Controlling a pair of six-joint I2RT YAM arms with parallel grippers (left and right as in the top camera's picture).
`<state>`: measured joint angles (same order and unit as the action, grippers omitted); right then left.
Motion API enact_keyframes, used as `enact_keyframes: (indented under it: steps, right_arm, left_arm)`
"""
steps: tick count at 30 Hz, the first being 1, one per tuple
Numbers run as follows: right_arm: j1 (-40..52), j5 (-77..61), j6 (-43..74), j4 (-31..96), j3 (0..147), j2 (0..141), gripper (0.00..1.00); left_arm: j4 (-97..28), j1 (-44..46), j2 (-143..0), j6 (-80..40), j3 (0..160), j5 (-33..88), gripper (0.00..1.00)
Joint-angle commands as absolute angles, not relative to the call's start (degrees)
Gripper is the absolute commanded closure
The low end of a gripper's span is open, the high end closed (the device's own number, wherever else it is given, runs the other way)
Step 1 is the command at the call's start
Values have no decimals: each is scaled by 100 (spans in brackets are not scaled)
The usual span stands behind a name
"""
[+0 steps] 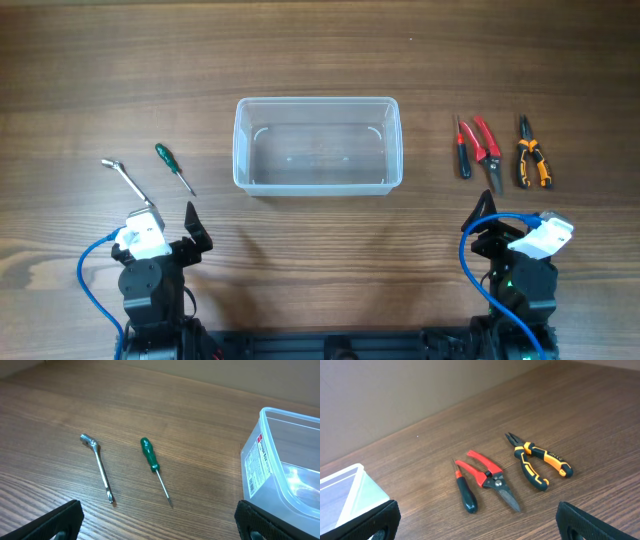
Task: Pack container
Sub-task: 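Move the right gripper over the orange-black pliers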
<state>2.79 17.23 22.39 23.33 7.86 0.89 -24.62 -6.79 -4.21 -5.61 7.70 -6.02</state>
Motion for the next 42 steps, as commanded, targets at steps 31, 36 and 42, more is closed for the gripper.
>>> enact_keyframes:
  steps: [31,36,42]
  right_arm:
    - [183,38,679,4119,7376,6952,0]
    - [-1356,-432,587,5398,8315,8374,0]
    - [-2252,-467,-552,5719,8399,9544,0]
  left_arm:
    - [-2425,-860,-6735,-318,5384,-5,0]
    - [-2359,-1212,-7225,-318,5426,-10,0]
    - [-2364,-1389,-7251,-320,5426,-5,0]
